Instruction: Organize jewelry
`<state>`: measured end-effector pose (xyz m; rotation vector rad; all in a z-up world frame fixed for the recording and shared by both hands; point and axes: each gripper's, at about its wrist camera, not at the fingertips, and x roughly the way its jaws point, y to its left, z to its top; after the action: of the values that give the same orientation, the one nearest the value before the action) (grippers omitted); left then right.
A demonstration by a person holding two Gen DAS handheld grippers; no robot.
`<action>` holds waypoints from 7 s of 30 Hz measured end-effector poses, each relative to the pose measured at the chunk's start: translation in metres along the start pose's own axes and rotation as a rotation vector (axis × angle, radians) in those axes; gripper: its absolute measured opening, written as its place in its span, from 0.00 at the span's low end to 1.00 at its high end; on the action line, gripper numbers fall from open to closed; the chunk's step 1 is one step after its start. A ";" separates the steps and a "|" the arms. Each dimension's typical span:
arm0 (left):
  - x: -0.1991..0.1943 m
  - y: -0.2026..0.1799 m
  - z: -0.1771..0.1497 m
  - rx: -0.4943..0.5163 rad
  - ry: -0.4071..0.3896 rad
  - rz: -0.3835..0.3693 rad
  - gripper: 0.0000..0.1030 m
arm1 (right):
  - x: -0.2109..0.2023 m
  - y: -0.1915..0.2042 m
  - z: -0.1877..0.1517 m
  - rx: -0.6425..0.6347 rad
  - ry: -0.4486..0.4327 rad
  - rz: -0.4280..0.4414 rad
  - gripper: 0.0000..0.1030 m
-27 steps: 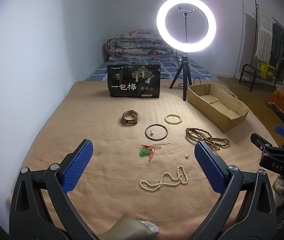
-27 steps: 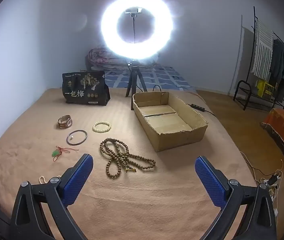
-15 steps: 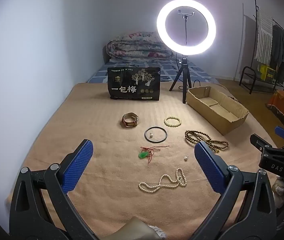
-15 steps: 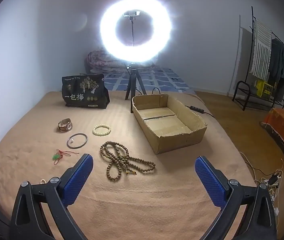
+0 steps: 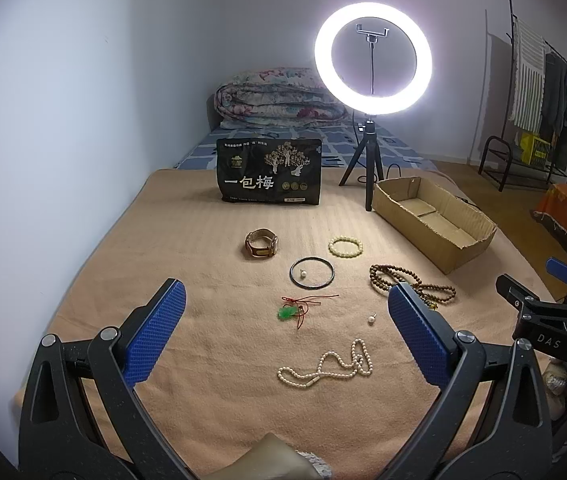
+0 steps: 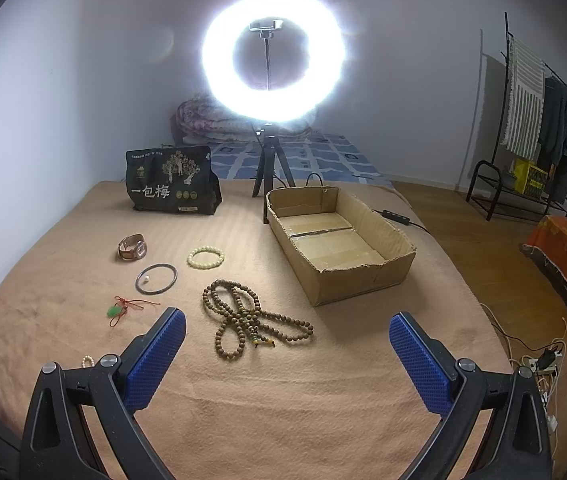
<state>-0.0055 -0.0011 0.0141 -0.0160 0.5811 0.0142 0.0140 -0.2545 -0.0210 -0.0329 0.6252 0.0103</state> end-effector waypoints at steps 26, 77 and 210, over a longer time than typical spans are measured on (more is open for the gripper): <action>-0.002 0.004 0.003 -0.005 -0.009 0.010 1.00 | 0.000 0.000 -0.001 0.001 0.003 0.007 1.00; 0.006 0.012 -0.005 -0.006 -0.005 0.017 1.00 | 0.003 0.001 -0.002 0.003 0.020 0.017 1.00; 0.111 -0.023 0.055 -0.091 0.278 -0.330 0.01 | 0.086 -0.049 0.126 0.078 0.038 0.342 0.04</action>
<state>0.1184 -0.0216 -0.0008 -0.2050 0.8501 -0.2860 0.1587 -0.2994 0.0324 0.1494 0.6629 0.3163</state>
